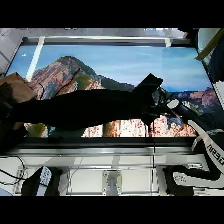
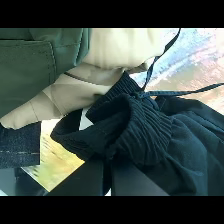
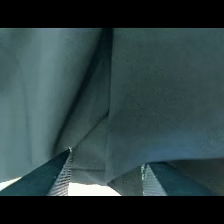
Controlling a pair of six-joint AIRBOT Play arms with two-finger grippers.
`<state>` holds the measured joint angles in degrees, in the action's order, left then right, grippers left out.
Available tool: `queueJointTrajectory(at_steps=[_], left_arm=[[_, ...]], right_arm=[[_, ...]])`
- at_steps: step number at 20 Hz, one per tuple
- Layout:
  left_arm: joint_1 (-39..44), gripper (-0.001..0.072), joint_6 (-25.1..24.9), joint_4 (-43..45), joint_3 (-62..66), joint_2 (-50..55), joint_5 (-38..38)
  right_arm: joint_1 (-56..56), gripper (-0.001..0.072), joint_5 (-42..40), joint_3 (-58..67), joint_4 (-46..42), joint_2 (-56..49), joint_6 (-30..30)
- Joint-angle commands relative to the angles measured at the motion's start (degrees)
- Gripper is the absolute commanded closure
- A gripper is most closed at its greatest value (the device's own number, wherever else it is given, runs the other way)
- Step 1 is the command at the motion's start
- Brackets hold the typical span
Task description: Fold the clothes and pants, and hang the long-sleeved shirts on hangers.
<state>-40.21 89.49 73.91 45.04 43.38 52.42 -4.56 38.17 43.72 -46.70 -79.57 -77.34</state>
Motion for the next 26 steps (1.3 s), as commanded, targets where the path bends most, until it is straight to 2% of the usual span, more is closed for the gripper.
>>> queueJointTrajectory(at_steps=[1,2,3,5,7,9,13,16,19,21,23,26], left_arm=[[0.0,0.0688,0.0,0.0,0.0,0.0,0.0],[0.0,0.0687,0.0,0.0,0.0,0.0,0.0],[0.0,0.0688,0.0,0.0,0.0,0.0,0.0],[0.0,0.0688,0.0,0.0,0.1,0.0,-0.1],[0.0,0.0688,-2.3,0.0,0.7,0.0,-0.1],[0.0,0.0688,-3.0,0.1,2.1,0.0,-0.1],[0.0,0.0689,-3.0,0.0,3.5,0.2,0.0],[0.0,0.0689,-3.0,0.0,3.4,1.9,0.0],[0.0,0.0689,-3.1,1.1,3.4,5.5,0.8],[0.0,0.0689,-3.6,3.1,3.4,8.4,2.6],[0.0,0.0688,-3.5,8.5,3.4,10.6,4.5],[0.0,0.0688,-3.4,14.2,3.4,11.4,5.9]], right_arm=[[-1.6,0.0461,-1.8,0.0,1.1,-1.9,-0.1],[-1.7,0.068,-1.9,0.0,1.2,-1.7,-0.1],[-1.5,0.0705,-1.8,0.0,1.4,-1.2,-0.1],[-1.0,0.0706,-1.4,0.2,1.2,1.8,-0.1],[1.5,0.0705,1.1,1.5,-0.4,6.8,-0.1],[6.1,0.0706,8.0,4.0,-4.3,13.7,-0.1],[18.3,0.0706,27.3,11.7,-13.8,26.9,-0.5],[25.1,0.0706,36.4,14.5,-20.7,29.9,-2.1],[29.0,0.0707,35.8,12.3,-28.5,28.0,-2.0],[31.8,0.0707,31.6,8.7,-29.2,25.6,-1.0],[34.9,0.0707,27.6,5.1,-30.4,23.3,-1.0],[39.3,0.0706,24.4,1.6,-30.0,20.1,-1.0]])
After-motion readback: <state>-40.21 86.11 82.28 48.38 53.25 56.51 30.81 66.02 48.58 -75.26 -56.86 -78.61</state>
